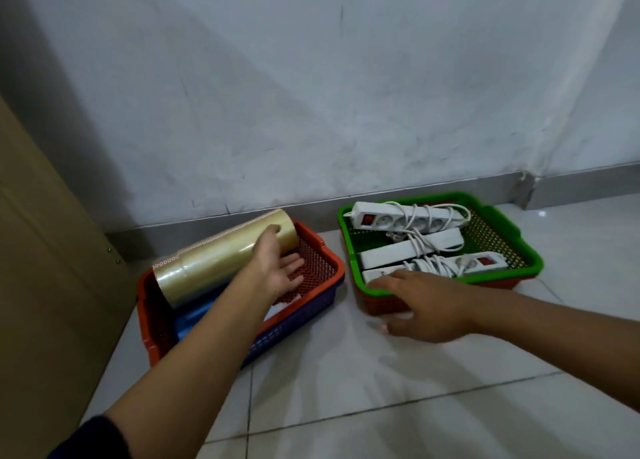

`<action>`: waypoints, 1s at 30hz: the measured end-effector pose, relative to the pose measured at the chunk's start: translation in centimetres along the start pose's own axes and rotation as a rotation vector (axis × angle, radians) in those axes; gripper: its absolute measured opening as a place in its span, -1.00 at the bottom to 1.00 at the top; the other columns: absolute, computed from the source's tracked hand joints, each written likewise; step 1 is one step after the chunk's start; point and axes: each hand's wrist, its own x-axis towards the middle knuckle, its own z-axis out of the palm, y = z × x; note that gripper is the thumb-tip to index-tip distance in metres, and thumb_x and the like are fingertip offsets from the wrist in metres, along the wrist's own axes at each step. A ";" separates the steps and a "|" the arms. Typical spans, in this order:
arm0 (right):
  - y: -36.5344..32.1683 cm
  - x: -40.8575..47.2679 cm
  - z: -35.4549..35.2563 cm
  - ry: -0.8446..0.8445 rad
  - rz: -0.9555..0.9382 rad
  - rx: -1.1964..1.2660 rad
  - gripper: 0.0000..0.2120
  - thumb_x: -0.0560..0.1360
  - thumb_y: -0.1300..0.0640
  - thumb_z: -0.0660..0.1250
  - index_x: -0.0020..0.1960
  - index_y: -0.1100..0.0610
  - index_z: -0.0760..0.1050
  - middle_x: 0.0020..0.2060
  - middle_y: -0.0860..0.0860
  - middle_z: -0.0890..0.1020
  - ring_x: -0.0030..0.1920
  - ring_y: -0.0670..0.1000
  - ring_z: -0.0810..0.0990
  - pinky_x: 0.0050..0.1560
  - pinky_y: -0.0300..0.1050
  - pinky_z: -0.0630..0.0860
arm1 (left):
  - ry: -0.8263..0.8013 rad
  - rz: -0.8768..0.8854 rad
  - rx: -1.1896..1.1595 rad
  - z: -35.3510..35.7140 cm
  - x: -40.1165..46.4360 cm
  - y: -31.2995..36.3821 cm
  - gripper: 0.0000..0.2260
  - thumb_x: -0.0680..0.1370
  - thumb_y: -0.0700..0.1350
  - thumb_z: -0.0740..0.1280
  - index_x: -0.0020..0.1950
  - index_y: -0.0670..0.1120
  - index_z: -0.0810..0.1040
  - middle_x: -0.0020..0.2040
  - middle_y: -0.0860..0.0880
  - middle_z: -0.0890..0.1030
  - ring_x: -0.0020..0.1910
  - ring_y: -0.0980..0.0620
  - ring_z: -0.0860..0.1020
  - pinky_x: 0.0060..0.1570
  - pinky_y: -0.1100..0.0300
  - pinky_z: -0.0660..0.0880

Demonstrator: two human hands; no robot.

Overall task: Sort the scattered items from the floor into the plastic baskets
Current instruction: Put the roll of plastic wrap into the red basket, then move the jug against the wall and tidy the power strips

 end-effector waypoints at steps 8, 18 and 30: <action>5.0 -18.0 -0.8 -0.128 0.235 0.022 -0.43 0.53 -0.17 0.23 0.47 -0.04 0.19 0.38 0.05 0.40 0.34 0.05 0.38 0.28 -0.15 0.33 | -0.740 0.112 0.911 18.3 -11.5 -9.0 -0.82 0.55 0.01 0.22 -0.10 -0.06 0.53 -0.19 -0.02 0.61 -0.24 0.06 0.56 -0.26 0.24 0.45; 8.0 -37.3 -1.0 -0.443 0.709 0.488 -0.67 0.55 -0.12 0.23 -0.06 0.17 0.48 -0.30 0.00 0.51 -0.31 -0.05 0.49 -0.29 -0.23 0.50 | -1.415 0.242 1.407 32.0 -28.5 -21.1 -0.77 0.56 -0.08 0.19 0.03 -0.16 0.58 -0.13 -0.04 0.62 -0.23 0.07 0.58 -0.34 0.34 0.54; 0.5 -43.0 -2.1 -0.648 0.695 0.868 -0.72 0.58 0.07 0.16 0.04 0.26 0.51 -0.10 0.13 0.55 -0.07 0.08 0.49 -0.08 -0.13 0.36 | -1.370 -0.236 1.752 26.9 -36.8 -20.2 -0.77 0.60 -0.17 0.15 0.11 -0.26 0.51 0.08 -0.23 0.60 -0.12 -0.05 0.60 -0.20 0.22 0.53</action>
